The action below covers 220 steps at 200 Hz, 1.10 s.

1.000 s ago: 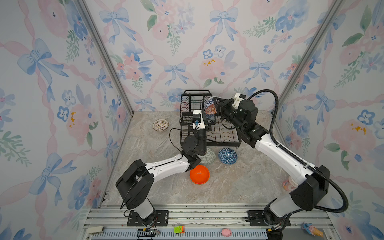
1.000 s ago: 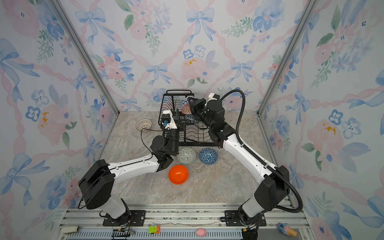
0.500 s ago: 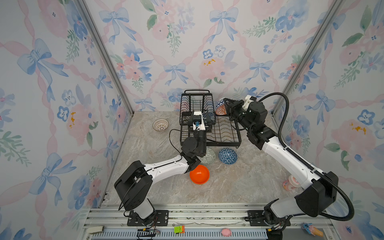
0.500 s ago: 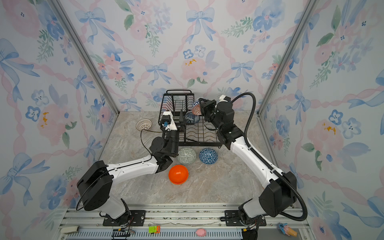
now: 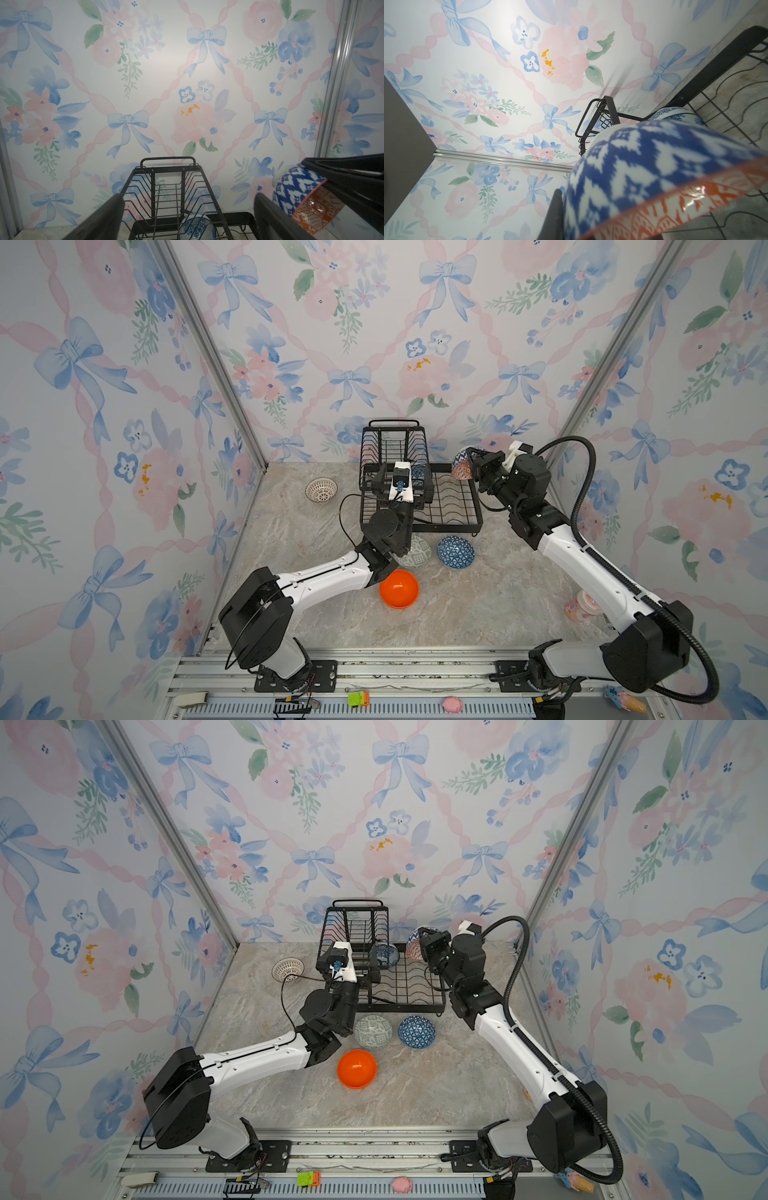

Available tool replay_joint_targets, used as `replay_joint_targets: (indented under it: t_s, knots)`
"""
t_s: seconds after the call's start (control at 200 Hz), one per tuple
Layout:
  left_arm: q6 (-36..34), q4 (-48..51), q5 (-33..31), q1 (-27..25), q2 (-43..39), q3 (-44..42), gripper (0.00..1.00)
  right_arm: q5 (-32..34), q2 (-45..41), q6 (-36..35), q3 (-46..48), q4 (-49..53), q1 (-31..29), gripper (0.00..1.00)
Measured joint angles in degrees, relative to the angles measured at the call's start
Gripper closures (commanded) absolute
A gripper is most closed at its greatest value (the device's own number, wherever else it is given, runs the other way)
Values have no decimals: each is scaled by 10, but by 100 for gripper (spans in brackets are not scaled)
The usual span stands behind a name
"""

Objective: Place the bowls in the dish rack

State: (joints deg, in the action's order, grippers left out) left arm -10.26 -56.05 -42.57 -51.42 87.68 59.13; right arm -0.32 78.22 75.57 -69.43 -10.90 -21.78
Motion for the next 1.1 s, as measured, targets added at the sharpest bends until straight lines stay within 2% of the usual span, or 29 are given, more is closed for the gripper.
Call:
replay_joint_targets:
  t_s: [0.605, 1.1]
  knots:
    - [66, 254, 91, 13, -31, 28, 2, -11, -17, -71, 92, -29, 30, 100]
    - [120, 336, 135, 34, -41, 28, 2, -73, 123, -71, 109, -141, 30, 100]
